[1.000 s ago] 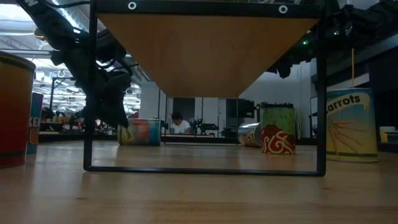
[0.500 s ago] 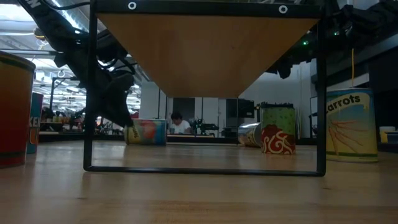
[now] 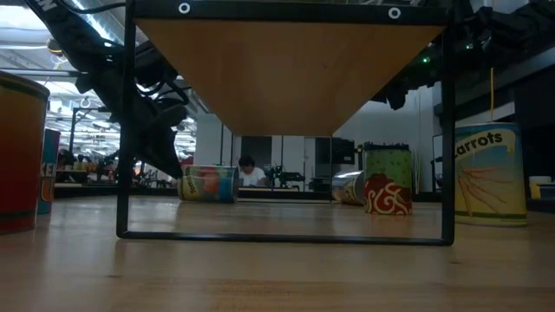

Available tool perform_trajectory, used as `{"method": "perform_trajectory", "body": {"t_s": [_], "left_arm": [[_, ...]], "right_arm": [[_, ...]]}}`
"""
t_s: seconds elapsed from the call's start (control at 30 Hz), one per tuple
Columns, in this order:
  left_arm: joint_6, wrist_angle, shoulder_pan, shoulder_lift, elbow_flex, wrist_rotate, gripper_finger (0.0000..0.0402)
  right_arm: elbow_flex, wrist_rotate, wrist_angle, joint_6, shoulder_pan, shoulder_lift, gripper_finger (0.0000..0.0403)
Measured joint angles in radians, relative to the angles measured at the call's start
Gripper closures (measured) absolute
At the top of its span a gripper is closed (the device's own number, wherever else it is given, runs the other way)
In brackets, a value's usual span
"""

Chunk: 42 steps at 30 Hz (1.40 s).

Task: Pick and place cans onto a shelf
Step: Put the canned tomatoes on the shelf

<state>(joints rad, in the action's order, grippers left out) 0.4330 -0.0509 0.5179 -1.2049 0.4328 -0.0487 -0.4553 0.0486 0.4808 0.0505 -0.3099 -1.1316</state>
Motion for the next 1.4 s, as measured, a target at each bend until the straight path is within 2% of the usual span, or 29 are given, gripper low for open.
{"method": "perform_trajectory", "body": {"t_s": [0.57, 0.73, 1.03, 1.4], "left_arm": [[0.002, -0.001, 0.001, 0.015, 0.0, -0.031, 0.0394], [-0.015, 0.001, 0.001, 0.015, 0.0, -0.06, 0.0371], [-0.017, 0.019, 0.007, 0.014, 0.0, -0.063, 0.0296], [0.026, 0.056, 0.008, 0.014, 0.0, -0.035, 0.0287]], "right_arm": [[0.0, 0.0, -0.001, 0.001, 0.0, 0.0, 0.0331], [0.0, 0.0, -0.001, 0.001, 0.0, 0.0, 0.0331], [0.0, 0.0, -0.001, 0.001, 0.0, 0.0, 0.0331], [0.0, 0.0, -0.001, -0.001, 0.0, 0.0, 0.0331]]}}
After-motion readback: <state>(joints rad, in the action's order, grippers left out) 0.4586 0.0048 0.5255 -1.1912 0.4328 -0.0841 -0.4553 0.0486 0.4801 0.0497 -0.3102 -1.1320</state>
